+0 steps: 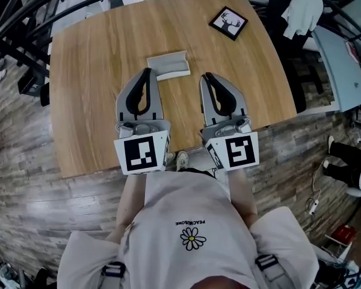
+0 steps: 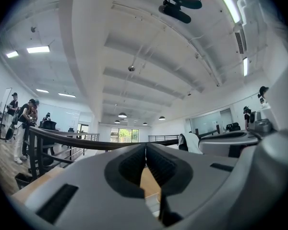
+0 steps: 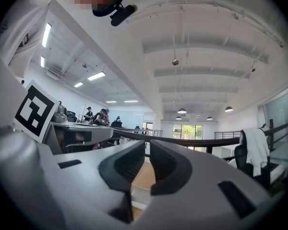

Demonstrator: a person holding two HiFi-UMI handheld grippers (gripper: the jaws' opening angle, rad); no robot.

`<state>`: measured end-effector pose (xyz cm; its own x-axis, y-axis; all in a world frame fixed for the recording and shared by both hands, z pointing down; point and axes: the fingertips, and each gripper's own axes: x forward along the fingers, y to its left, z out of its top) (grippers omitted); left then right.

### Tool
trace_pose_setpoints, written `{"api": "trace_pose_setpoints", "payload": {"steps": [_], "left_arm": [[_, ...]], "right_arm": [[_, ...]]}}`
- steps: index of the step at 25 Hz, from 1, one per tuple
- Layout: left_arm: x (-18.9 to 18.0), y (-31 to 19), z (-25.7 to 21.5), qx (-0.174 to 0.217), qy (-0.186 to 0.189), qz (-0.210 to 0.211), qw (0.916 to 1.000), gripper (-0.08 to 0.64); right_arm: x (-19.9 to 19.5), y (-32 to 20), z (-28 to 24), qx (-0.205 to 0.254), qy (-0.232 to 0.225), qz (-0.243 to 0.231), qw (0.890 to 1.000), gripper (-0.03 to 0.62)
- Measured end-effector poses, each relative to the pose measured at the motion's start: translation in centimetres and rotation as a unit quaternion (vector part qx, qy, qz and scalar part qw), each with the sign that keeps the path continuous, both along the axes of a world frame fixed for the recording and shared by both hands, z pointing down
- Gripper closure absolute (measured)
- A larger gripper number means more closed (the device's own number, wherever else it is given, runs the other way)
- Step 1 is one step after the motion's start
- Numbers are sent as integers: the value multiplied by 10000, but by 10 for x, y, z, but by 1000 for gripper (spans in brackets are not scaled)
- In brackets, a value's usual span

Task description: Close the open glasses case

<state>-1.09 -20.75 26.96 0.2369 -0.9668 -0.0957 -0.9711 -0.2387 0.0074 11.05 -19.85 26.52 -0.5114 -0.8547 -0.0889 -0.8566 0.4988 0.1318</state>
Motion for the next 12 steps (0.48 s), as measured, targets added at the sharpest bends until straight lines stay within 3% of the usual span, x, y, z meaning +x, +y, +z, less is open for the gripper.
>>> {"api": "trace_pose_setpoints", "payload": {"steps": [6, 12], "left_arm": [[-1, -20, -7, 231, -13, -10, 9997, 541], [-5, -42, 14, 106, -28, 19, 9999, 541]], "right_arm": [[-11, -27, 20, -394, -108, -323, 9986, 442], [-24, -73, 52, -803, -171, -516, 9953, 400]]}}
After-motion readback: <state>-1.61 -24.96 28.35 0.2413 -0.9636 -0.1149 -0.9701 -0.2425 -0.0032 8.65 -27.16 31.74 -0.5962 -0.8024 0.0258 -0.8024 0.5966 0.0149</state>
